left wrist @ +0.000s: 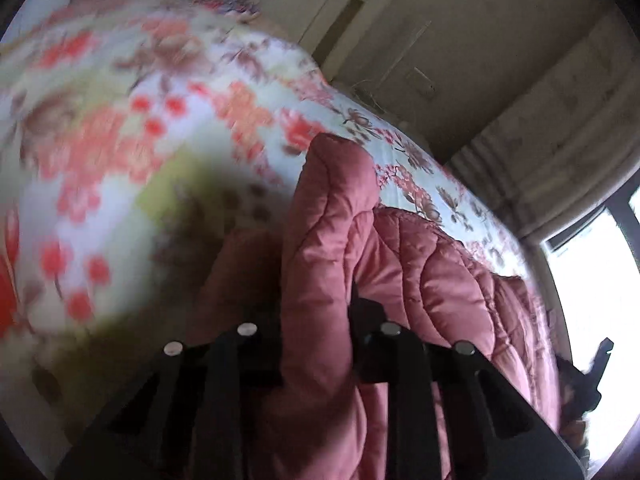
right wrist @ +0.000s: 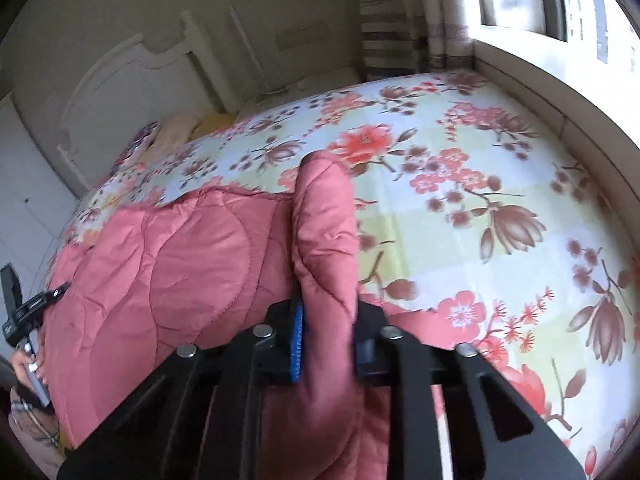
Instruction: Fold large clothes
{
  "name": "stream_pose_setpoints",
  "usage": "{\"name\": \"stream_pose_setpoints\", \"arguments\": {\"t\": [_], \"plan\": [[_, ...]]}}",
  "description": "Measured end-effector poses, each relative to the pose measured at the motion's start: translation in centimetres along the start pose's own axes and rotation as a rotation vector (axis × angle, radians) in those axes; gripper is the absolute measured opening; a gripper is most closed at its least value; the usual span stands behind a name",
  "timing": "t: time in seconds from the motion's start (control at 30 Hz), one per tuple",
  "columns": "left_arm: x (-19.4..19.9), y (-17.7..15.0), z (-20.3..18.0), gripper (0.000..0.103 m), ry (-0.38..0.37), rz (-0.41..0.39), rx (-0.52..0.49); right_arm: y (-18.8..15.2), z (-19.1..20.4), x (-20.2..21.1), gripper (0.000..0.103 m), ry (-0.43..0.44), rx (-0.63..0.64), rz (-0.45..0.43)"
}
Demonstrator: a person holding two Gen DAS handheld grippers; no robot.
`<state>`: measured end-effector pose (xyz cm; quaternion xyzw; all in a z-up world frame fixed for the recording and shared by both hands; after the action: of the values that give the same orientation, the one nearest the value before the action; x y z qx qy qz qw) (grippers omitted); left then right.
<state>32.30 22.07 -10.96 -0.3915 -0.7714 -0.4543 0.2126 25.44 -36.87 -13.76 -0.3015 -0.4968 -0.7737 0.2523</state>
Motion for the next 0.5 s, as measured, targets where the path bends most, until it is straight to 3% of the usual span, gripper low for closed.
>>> {"name": "stream_pose_setpoints", "arguments": {"t": [0.3, 0.37, 0.4, 0.43, 0.5], "plan": [[1.2, -1.5, -0.7, 0.025, 0.058, -0.045, -0.028, -0.2, -2.8, -2.4, 0.017, -0.001, -0.091, 0.033], [2.5, -0.7, -1.7, 0.032, 0.076, -0.05, -0.06, -0.2, -3.0, -2.5, 0.017, -0.02, -0.093, 0.032], [3.3, -0.3, -2.2, 0.046, 0.08, -0.064, -0.081, -0.2, -2.9, -2.3, 0.017, -0.029, -0.092, 0.03], [4.2, 0.3, -3.1, 0.068, 0.089, -0.095, -0.114, -0.2, -2.9, -2.2, 0.017, -0.043, -0.088, 0.027], [6.5, 1.7, -4.8, 0.087, 0.127, -0.188, -0.203, -0.2, -3.2, -1.6, 0.018, -0.065, -0.101, 0.026]]}}
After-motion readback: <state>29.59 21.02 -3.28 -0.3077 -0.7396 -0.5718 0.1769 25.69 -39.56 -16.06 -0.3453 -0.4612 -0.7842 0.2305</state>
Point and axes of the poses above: each gripper's, at about its wrist camera, not at the fingertips, and x roughly against the way its jaws point, z to its left, y to its top, the point moved 5 cm from there along -x, roughly the way its jaws point
